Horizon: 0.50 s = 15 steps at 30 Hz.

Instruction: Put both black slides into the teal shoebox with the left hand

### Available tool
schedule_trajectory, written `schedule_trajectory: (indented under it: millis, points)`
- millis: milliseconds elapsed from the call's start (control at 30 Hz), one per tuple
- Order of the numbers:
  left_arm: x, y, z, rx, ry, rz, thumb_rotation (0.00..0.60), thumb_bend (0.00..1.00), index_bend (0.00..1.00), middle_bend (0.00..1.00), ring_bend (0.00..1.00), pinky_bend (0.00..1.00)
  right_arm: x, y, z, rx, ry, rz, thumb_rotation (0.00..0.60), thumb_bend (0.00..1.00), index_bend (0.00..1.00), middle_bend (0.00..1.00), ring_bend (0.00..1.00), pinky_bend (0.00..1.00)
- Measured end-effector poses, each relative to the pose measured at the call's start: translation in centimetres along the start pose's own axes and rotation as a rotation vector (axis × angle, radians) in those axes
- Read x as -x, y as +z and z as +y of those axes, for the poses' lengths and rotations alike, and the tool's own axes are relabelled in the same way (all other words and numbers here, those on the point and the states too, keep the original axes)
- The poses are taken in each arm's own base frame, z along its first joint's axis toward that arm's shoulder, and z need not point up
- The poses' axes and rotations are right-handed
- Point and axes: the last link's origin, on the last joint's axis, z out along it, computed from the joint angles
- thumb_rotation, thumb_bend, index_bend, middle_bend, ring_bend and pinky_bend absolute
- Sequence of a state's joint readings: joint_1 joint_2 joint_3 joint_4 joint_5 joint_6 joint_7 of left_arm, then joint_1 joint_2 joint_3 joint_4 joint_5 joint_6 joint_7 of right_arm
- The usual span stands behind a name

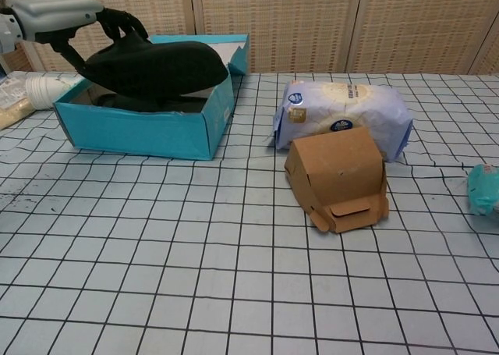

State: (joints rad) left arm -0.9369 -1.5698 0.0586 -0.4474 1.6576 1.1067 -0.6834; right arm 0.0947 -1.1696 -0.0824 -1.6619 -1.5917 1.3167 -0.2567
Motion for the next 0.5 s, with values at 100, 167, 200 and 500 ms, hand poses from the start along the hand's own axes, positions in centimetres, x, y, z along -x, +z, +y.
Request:
schedule_trajectory:
  millis: [100,167,200,500]
  points:
    - [-0.1,-0.7,-0.5,-0.014,-0.004,-0.005,0.6,0.94,0.56,0.56,0.3,0.29,0.0,0.0,-0.1,-0.004,-0.003,-0.002,0.575,0.24,0.0,0.0,0.0,0.0]
    - [0.3,-1.1,-0.7,-0.025,0.0,-0.028,0.6,0.94,0.56,0.56,0.3,0.29,0.0,-0.1,-0.1,-0.005,-0.002,0.001,0.574,0.24,0.0,0.0,0.0,0.0]
    - [0.5,-1.3,-0.8,-0.027,0.003,-0.039,0.6,0.94,0.56,0.56,0.3,0.29,-0.1,-0.1,-0.1,-0.004,-0.001,0.005,0.574,0.24,0.0,0.0,0.0,0.0]
    - [2.0,-1.9,-1.0,-0.048,0.05,-0.111,0.6,0.94,0.56,0.56,0.3,0.29,-0.1,-0.3,-0.2,-0.009,0.003,0.007,0.575,0.24,0.0,0.0,0.0,0.0]
